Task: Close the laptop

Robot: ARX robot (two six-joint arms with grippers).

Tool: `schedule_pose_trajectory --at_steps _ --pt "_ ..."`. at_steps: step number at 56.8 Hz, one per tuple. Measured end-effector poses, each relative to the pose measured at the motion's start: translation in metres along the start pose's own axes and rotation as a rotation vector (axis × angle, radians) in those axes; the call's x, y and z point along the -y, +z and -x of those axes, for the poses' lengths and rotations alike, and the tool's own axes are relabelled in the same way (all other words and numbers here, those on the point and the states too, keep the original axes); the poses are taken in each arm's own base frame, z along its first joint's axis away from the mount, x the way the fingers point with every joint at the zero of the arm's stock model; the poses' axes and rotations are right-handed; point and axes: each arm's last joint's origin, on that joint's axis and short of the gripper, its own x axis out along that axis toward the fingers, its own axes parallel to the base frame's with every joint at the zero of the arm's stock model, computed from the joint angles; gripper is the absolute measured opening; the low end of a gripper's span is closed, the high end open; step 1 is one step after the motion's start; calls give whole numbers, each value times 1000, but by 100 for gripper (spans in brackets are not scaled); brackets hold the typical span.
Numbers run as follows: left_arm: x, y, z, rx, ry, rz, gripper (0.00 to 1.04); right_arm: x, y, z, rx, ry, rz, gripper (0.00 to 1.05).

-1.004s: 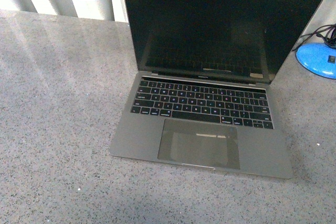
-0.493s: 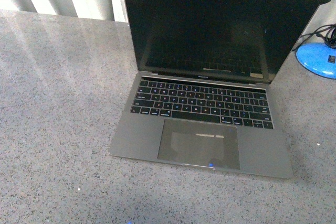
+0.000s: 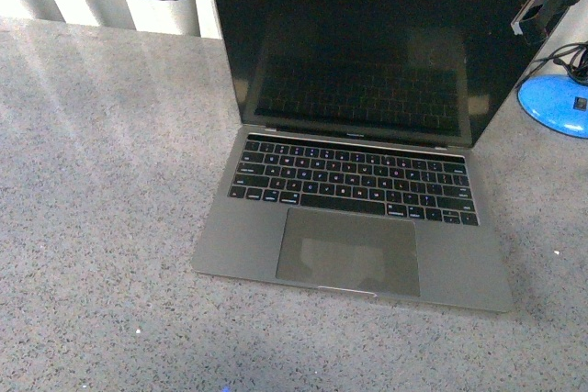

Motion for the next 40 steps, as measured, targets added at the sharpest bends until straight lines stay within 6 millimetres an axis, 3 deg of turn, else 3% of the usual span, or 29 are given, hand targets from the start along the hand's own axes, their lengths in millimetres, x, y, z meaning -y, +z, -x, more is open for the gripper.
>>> schedule_pose_trajectory --at_steps 28,40 --pt "18 -10 19 -62 -69 -4 4 -25 -5 11 -7 43 -23 1" --pt "26 -23 22 -110 -96 -3 4 -32 -7 15 -7 57 -46 1"
